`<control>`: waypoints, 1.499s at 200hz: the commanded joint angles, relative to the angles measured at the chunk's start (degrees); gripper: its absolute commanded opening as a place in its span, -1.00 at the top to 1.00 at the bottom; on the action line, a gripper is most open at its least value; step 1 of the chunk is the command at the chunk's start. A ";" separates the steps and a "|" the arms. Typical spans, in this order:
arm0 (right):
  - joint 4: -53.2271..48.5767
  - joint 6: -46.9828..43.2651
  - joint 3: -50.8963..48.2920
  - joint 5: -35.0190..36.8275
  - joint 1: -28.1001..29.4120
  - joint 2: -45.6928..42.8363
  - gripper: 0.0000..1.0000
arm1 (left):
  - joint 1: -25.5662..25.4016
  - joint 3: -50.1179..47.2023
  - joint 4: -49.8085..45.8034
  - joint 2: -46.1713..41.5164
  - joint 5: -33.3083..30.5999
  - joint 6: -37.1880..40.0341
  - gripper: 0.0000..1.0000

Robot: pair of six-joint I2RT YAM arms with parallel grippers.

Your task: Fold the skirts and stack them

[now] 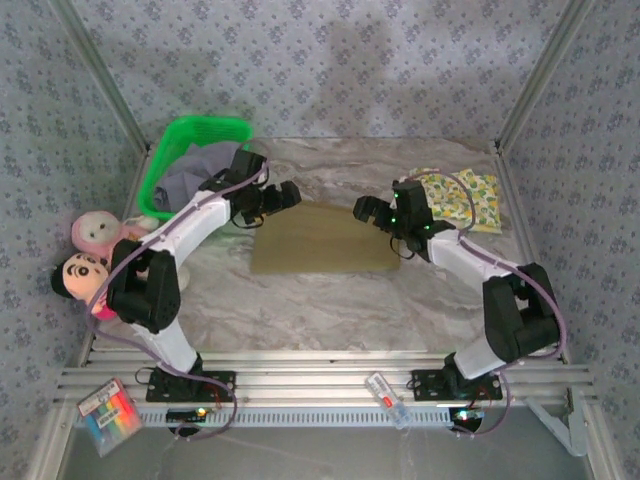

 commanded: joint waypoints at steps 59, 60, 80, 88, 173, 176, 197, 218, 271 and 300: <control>-4.11 -6.97 6.91 -0.87 1.38 9.32 -1.00 | 0.40 -3.47 -6.55 -6.28 -15.02 3.10 -1.00; -4.26 -6.98 7.20 -1.00 1.49 9.64 -1.00 | 0.40 -3.64 -6.31 -6.41 -14.96 3.13 -1.00; -5.82 -7.89 11.80 -3.22 3.51 14.43 -1.00 | 0.65 -5.63 -3.10 -7.83 -13.00 3.44 -0.99; -6.20 -8.25 13.66 -4.21 4.37 16.23 -1.00 | 0.94 -5.74 -2.42 -7.85 -11.37 4.10 -1.00; -13.38 0.97 22.32 1.53 1.04 28.59 -1.00 | 0.81 -2.51 -2.63 -1.48 -5.99 4.13 -1.00; -13.25 1.05 22.14 1.01 0.72 28.67 -1.00 | 0.88 -2.37 -2.83 -1.07 -5.71 3.88 -1.00; -10.17 0.54 20.71 -2.96 -0.16 28.14 -1.00 | 1.44 -0.32 -4.34 2.90 -3.19 1.94 -1.00; -8.42 -1.74 20.09 -4.69 0.01 25.70 -1.00 | 1.10 -1.27 -0.40 4.24 -0.32 0.55 -1.00; -7.87 -2.01 13.34 0.91 -1.77 17.75 -1.00 | -0.32 7.59 0.32 11.74 1.48 2.32 -1.00; -7.51 -0.77 13.71 -2.91 -4.14 19.59 -1.00 | -0.41 15.88 -0.15 21.48 4.82 1.95 -1.00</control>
